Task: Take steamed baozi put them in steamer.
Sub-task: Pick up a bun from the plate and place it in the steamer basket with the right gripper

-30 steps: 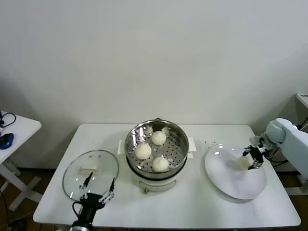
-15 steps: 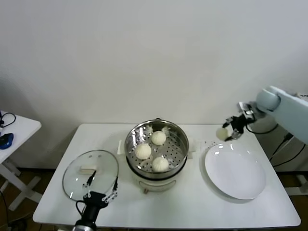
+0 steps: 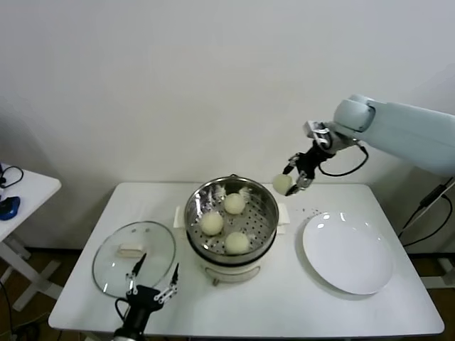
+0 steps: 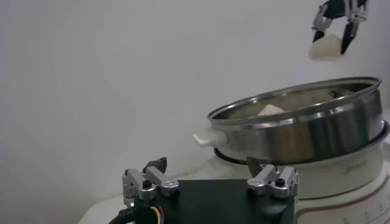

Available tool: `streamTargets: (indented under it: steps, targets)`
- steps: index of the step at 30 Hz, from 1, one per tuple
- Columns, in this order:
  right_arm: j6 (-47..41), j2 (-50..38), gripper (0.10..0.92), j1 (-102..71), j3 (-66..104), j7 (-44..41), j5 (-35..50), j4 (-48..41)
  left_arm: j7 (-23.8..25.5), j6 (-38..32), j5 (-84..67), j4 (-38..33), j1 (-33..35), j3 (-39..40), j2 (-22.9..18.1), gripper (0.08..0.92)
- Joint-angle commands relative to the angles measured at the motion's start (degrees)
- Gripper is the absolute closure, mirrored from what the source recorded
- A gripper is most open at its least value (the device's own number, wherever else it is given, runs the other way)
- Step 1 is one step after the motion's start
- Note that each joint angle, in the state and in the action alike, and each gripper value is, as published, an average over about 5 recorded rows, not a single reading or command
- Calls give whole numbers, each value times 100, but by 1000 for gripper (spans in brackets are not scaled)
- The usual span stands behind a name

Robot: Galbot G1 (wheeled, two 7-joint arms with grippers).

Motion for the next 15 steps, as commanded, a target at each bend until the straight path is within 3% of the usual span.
streamTargets:
  steps: [1, 15]
  targets:
    - [-279, 966, 361, 14, -426, 204, 710, 239, -1, 4, 9, -17, 34, 0, 4, 177]
    - [-257, 1193, 364, -714, -360, 253, 64, -95, -8, 49, 10, 29, -24, -13, -10, 177]
